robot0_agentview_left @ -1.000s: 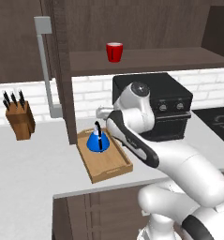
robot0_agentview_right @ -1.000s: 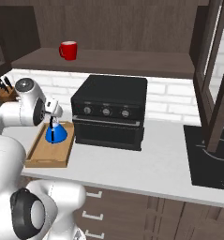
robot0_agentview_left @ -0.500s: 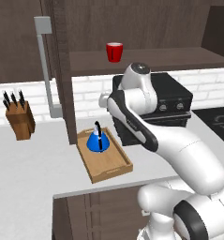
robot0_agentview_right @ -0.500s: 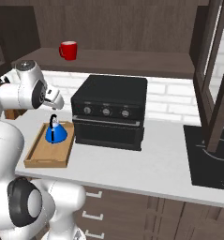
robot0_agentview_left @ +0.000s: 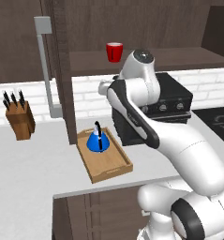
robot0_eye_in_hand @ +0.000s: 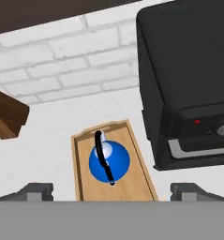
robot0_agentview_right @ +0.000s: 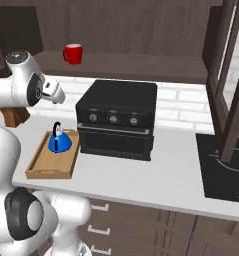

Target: Pick the kettle from the counter and place it on the tray. Then pick the mug from the cabinet and place it on the tray. Then close the cabinet doors.

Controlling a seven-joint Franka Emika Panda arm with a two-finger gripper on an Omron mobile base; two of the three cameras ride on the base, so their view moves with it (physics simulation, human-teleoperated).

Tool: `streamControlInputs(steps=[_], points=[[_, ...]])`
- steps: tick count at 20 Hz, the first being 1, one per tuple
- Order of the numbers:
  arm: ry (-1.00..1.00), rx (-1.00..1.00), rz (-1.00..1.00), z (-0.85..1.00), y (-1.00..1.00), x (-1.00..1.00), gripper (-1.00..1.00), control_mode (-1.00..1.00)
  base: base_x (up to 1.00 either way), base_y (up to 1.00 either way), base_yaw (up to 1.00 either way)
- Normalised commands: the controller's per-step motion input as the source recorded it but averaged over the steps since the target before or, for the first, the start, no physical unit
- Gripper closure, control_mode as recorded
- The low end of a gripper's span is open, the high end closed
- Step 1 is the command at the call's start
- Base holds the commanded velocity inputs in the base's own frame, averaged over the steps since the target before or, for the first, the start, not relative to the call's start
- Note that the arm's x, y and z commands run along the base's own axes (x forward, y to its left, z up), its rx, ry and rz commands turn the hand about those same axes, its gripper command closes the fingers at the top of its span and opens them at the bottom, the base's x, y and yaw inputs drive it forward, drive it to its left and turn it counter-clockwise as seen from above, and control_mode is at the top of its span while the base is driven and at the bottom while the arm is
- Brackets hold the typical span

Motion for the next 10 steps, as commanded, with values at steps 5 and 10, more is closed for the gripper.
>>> streamControlInputs(steps=[5, 10], points=[[-0.04, -0.12, 0.0, 0.71, 0.0, 0.06, -1.0, -1.0, 0.0, 0.0, 0.0], [-0.1, -0.14, -0.03, 0.4, 0.0, 0.21, -1.0, -1.0, 0.0, 0.0, 0.0]])
